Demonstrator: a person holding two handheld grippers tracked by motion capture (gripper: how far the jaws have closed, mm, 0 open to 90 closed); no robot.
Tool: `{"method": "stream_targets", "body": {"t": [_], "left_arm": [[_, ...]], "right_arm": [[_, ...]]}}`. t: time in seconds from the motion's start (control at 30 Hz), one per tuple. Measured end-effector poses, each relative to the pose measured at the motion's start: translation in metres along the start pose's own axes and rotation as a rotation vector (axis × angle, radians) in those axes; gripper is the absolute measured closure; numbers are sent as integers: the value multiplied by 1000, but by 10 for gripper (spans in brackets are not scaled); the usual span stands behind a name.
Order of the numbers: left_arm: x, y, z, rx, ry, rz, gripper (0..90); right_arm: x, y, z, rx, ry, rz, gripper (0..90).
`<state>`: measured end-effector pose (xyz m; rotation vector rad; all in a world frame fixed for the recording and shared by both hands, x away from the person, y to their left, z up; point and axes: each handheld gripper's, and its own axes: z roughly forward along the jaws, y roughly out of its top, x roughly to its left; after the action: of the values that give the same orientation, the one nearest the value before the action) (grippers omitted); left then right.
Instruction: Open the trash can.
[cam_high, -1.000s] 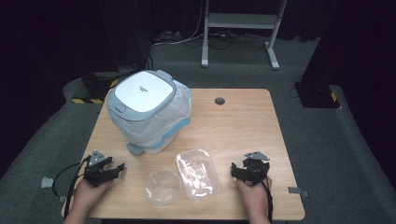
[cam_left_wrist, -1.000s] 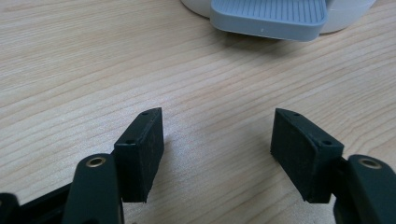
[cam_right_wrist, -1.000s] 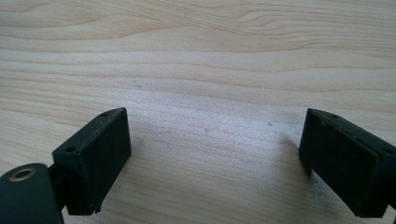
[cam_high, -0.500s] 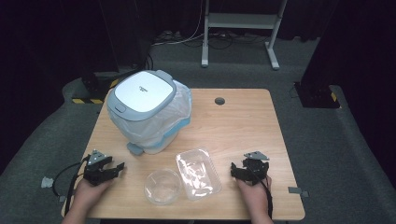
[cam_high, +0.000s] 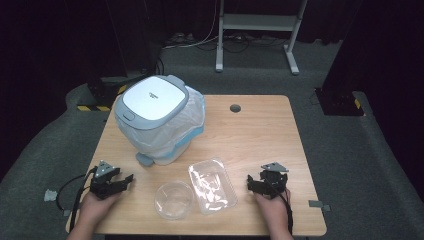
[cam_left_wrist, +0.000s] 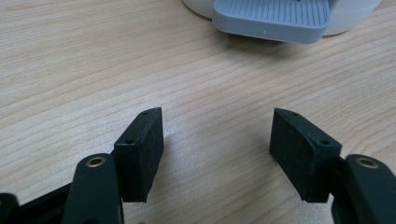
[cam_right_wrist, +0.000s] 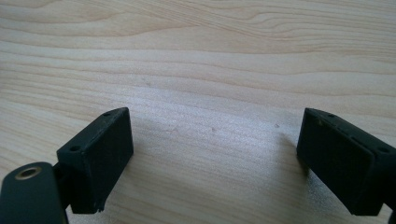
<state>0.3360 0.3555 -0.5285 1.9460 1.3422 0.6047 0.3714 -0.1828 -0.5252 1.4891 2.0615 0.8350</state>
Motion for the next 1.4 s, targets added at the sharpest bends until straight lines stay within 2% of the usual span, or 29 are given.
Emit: {"method": "stream_targets", "body": {"t": [0.23, 0.27, 0.33, 0.37, 0.47, 0.53, 0.67, 0.73, 0.8, 0.9, 0.93, 1.0, 1.1, 1.27, 1.4], "left_arm": [[-1, 0, 0, -2, 11, -1, 361], [-5, 0, -2, -6, 30, 38, 378], [-8, 0, -2, -3, 40, 44, 406], [-9, 1, -2, 9, 10, 38, 406], [-13, 2, -2, 6, 9, 46, 411], [-10, 5, -2, -10, -26, 12, 410], [-6, 13, -1, -19, -35, -15, 420], [-4, 18, 1, -24, -24, -14, 427], [-1, 24, 3, -22, 12, -19, 436], [5, 31, 7, -41, 20, -59, 572], [6, 35, 10, -35, 41, -62, 609], [9, 39, 16, -34, 53, -65, 669], [11, 46, 25, -34, 72, -70, 705], [10, 57, 38, -53, 63, -80, 733], [6, 60, 41, -38, 70, -70, 775]], "right_arm": [[0, -2, -2, 0, 4, 1, 112], [0, -2, -2, 0, 4, 1, 113], [0, -2, -2, 0, 3, 2, 114], [0, -2, -2, 0, 3, 2, 114], [0, -2, -2, 0, 3, 2, 117], [0, -1, -2, -1, 4, 2, 117], [0, -1, -2, -1, 4, 2, 117], [0, -1, -2, -1, 4, 0, 117], [0, -2, -2, -1, 5, 1, 117], [0, -2, -2, -1, 6, -1, 118], [0, -2, -2, -1, 6, 0, 118], [0, -1, -2, -2, 8, -4, 118], [0, -1, -2, -1, 11, -8, 118], [0, -1, -2, 0, 13, -9, 119], [0, -1, -2, -1, 13, -10, 119]]}}
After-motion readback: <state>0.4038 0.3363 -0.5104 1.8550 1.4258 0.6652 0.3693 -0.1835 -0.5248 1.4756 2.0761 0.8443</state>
